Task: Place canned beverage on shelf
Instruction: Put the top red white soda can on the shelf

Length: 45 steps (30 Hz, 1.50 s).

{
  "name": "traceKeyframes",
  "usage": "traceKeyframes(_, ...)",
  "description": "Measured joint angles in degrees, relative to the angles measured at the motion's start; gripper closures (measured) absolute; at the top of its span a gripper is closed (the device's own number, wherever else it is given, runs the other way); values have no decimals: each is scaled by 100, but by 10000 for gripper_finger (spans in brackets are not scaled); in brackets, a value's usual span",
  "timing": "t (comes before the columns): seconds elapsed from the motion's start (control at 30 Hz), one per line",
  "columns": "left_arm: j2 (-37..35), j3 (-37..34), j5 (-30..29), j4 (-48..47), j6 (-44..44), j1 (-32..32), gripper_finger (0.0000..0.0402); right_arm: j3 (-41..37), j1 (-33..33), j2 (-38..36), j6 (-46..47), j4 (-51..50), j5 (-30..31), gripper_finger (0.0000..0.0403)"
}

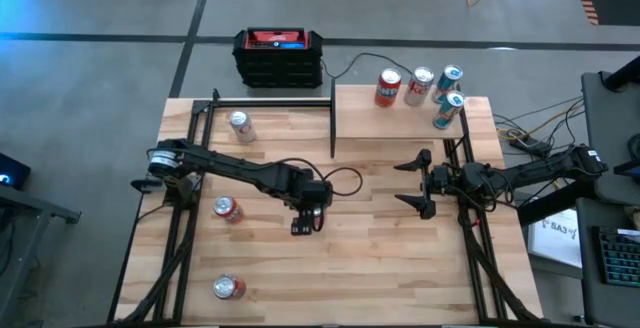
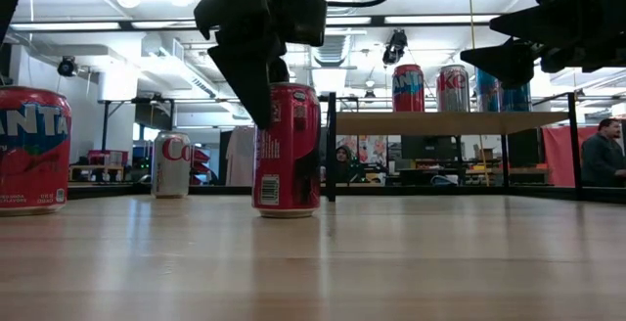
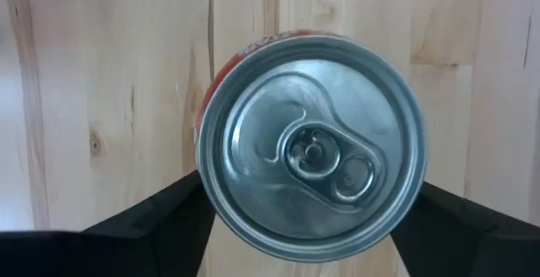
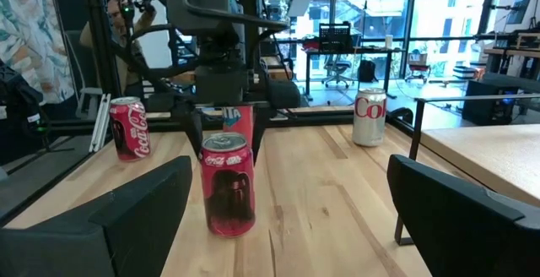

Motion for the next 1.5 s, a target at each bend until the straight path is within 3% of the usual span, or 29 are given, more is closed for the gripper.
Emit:
traceKeyframes(0.23,-24,0,-4,108,147,0,69,0,0,0,0,0,2,19)
traceKeyframes(0.67,2,0,73,381,419,7,65,0,0,0,0,0,0,19)
traceKeyframes(1.07,2,0,194,412,1078,9,117,0,0,0,0,0,0,19)
traceKeyframes(1.23,2,0,375,326,2010,4,116,0,-1,0,0,1,1,19)
traceKeyframes(1.5,-24,20,348,68,4558,79,116,0,-1,0,0,0,1,19)
